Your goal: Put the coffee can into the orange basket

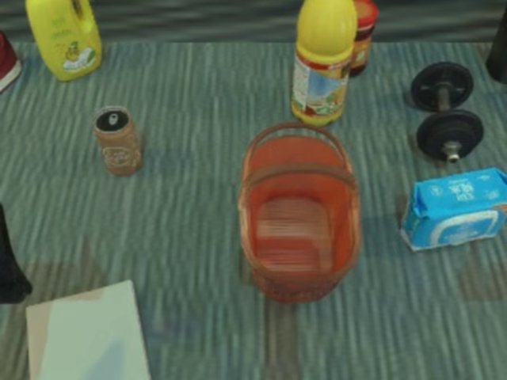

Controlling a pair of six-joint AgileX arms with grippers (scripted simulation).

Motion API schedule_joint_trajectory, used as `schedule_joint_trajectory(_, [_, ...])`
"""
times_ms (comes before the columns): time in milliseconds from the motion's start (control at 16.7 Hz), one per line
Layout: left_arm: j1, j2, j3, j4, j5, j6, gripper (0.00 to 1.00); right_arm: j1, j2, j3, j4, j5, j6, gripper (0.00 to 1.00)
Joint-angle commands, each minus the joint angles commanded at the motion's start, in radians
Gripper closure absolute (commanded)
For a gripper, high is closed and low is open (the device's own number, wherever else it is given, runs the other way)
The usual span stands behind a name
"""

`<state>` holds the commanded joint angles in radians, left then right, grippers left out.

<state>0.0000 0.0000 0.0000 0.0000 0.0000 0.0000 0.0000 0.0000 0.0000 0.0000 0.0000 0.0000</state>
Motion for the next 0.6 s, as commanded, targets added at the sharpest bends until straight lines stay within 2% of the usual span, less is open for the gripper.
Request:
schedule_joint_trajectory(300, [-0.012, 0.055, 0.050, -0.041, 0.007, 0.015, 0.00, 0.000, 0.000, 0.000, 0.000, 0.000, 0.000, 0.00])
schedule_joint_trajectory(600, [-0.058, 0.344, 0.288, -0.248, 0.028, 0.088, 0.00, 0.000, 0.000, 0.000, 0.000, 0.000, 0.000, 0.00])
